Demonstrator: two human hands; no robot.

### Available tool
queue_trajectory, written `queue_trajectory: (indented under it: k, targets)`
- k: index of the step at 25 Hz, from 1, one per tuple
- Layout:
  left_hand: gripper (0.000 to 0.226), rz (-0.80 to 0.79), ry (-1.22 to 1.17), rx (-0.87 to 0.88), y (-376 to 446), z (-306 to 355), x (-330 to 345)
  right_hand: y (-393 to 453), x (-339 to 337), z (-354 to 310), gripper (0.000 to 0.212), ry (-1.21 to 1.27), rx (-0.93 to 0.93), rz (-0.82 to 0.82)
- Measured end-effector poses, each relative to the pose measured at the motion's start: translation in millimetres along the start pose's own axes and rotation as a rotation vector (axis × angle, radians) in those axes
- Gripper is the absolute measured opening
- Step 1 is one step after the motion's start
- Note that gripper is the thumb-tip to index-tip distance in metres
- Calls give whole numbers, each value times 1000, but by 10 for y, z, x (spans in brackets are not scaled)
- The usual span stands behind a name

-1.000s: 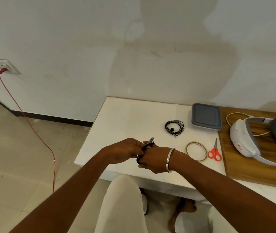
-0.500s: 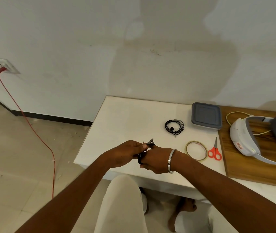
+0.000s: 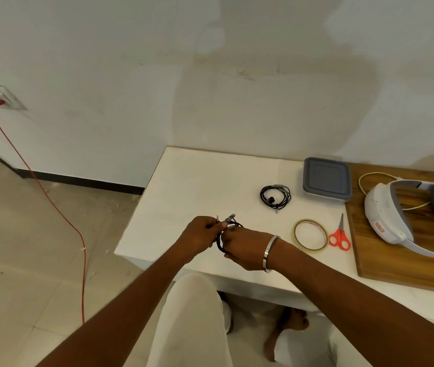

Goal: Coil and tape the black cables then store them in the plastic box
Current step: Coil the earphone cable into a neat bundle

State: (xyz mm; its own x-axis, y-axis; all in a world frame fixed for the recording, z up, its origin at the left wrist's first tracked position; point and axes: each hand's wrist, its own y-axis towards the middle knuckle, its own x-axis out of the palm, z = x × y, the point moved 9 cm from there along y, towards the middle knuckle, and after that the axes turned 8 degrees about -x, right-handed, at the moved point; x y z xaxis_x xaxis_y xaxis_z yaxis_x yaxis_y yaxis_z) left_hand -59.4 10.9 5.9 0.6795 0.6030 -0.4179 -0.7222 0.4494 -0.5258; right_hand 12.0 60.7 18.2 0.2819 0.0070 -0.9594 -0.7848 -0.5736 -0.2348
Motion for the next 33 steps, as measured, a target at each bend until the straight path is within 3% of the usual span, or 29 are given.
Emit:
queue_trajectory:
  k: [4,14,17,25,27,33]
  targets:
    - [29,143,-19,-27,119,-88,-40,43,11,85,14,-169,24,225]
    - [34,241,96,-43,546,-272,-35,123,114,401,26,-73,160,491]
    - [34,298,128,-7,619,-288,-59,211,203,485,23,-36,215,489]
    - [14,464,189,54,565,-344,-108,296,304,514,49,116,234,501]
    - [24,465,187,47,559,-370,-124,297,377,530,55,176,263,465]
    - [33,438,181,75,555,-371,-162,163,273,611,43,298,337,530]
